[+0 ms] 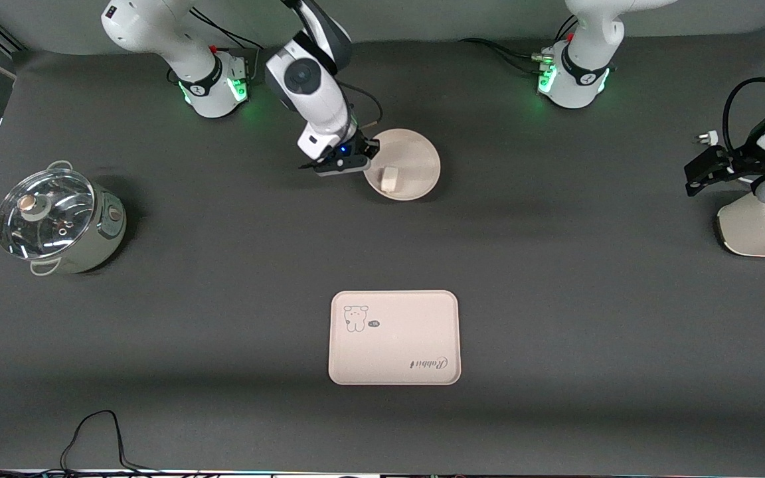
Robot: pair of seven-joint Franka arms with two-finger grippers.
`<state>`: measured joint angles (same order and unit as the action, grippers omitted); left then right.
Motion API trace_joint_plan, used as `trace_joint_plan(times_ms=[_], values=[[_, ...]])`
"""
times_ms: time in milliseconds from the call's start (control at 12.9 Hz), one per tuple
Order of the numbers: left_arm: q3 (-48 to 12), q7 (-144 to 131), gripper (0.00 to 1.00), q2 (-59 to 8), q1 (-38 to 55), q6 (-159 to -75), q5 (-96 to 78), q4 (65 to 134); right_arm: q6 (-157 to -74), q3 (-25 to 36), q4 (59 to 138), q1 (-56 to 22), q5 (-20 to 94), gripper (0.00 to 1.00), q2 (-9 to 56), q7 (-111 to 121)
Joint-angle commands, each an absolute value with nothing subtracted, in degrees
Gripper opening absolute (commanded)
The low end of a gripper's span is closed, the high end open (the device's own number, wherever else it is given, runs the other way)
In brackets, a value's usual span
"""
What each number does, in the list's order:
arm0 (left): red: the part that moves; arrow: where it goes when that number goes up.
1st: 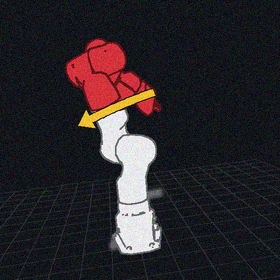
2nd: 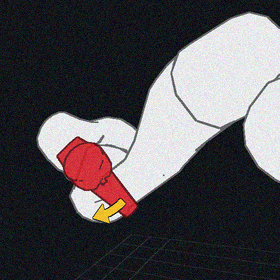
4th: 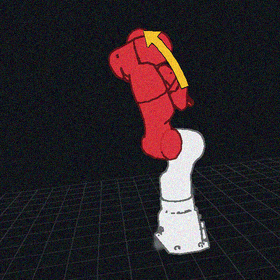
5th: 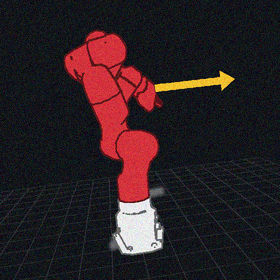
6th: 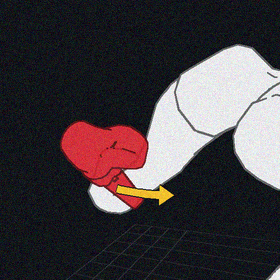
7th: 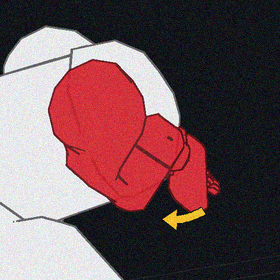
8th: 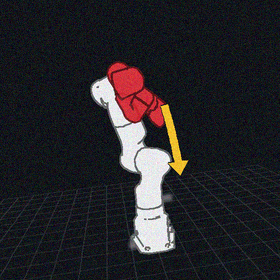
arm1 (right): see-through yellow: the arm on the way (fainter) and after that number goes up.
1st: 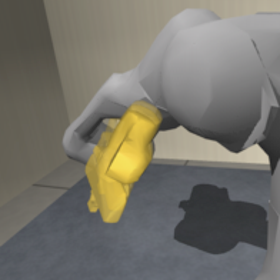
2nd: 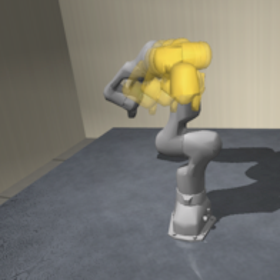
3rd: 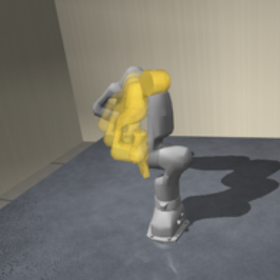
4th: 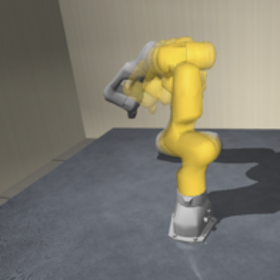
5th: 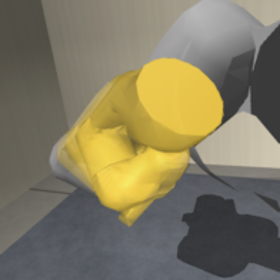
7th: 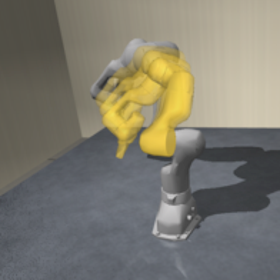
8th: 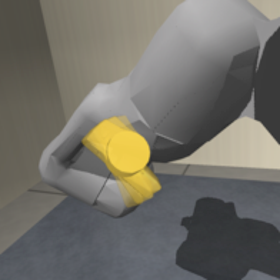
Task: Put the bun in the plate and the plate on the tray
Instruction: 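Close the right gripper on the plate rim and lift it, then carry the plate with the right gripper onto the cream tray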
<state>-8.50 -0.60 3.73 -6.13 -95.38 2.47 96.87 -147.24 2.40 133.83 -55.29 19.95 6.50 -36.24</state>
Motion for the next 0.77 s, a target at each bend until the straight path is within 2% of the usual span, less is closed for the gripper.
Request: trace_joint_plan(times_ms=[0, 155, 386, 695], values=[[-8.2, -0.7, 1.0, 4.1, -4.9, -94.0, 2.6, 96.5, -144.3, 2.4, 135.4, -54.9, 21.3, 0.01, -2.3, -33.7], [-8.2, -0.7, 1.0, 4.1, -4.9, -94.0, 2.6, 96.5, -144.4, 2.6, 135.3, -54.8, 21.3, 0.01, -3.8, -31.8], [-8.2, -1.1, 1.0, 4.2, -4.9, -93.2, 2.5, 96.4, -149.0, 2.7, 132.4, -50.0, 21.3, 0.01, 0.9, -28.2], [-8.2, -1.1, 1.0, 4.2, -5.1, -92.6, 2.1, 96.4, -148.3, 2.7, 113.1, -42.9, 21.4, 0.0, 17.4, -27.0]])
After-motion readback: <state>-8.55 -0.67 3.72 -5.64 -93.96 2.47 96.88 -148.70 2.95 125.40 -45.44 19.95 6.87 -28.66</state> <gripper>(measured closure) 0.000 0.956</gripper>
